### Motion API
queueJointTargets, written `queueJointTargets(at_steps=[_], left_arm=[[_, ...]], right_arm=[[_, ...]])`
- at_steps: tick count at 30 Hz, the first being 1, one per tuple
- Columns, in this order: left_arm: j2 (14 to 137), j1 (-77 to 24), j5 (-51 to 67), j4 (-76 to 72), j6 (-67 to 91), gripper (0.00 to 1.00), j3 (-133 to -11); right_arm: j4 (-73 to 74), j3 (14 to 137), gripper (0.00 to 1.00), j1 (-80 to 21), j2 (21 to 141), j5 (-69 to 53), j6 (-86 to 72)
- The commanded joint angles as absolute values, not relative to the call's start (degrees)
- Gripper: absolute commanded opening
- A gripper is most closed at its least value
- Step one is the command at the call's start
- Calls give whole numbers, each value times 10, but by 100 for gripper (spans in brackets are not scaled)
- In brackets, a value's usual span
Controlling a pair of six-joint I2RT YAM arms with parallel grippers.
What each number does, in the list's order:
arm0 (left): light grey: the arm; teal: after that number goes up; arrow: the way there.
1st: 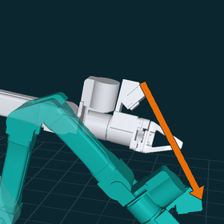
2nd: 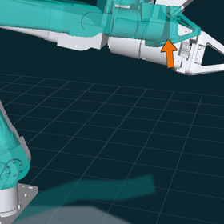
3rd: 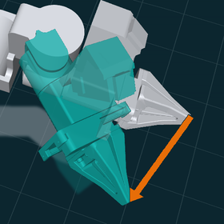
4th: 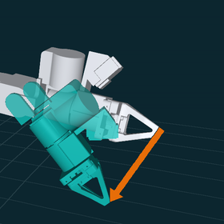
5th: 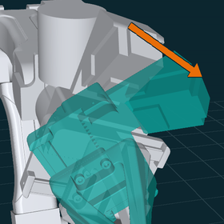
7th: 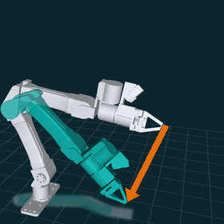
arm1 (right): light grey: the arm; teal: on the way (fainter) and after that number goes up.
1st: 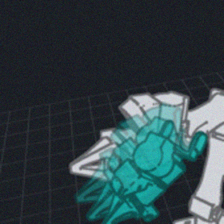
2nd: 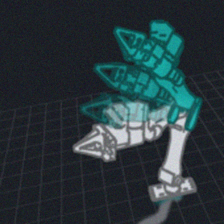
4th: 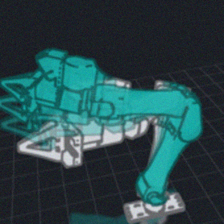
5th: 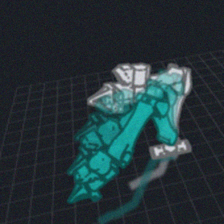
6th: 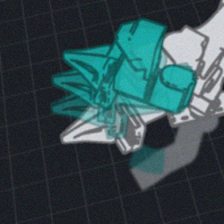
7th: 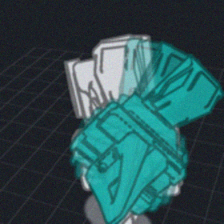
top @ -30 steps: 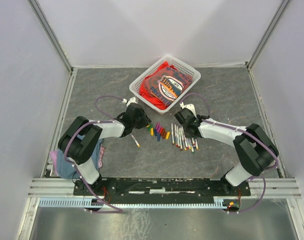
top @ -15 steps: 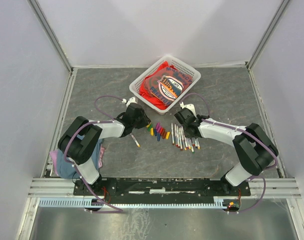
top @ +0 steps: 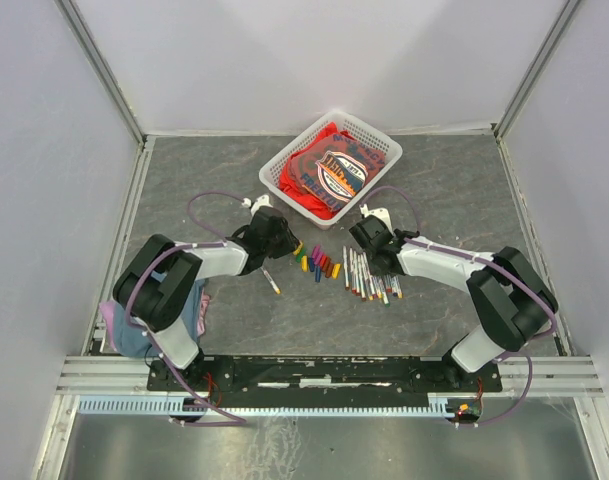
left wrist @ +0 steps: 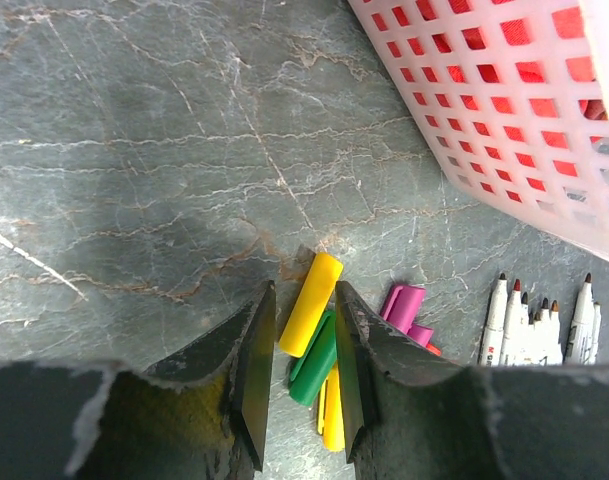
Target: Open the pen caps
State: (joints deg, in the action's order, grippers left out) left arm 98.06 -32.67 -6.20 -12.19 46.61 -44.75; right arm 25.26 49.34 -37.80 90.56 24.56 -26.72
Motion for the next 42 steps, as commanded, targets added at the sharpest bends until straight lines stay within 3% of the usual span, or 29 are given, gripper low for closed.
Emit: queueJointTargets(at_steps=[1,9,15,33,42], left_arm=[[945,-329,-88,-124,466,37,-441],[862,-329,-131,-165,501,40,-389],[790,-328,-174,-176,530,45,-339],[519,-328,-293,-127,659,55,-156],[464,-328,-311,-95,683,56,-120]], right_arm=[[243,506,25,-377,875,254,-267],[246,515,28,-395,824,254,-246],[203,551,31,-463,830,210,-227],[157,774,38,-580,1063,95,-220],[166,845,38,-601,1146,78,-224]])
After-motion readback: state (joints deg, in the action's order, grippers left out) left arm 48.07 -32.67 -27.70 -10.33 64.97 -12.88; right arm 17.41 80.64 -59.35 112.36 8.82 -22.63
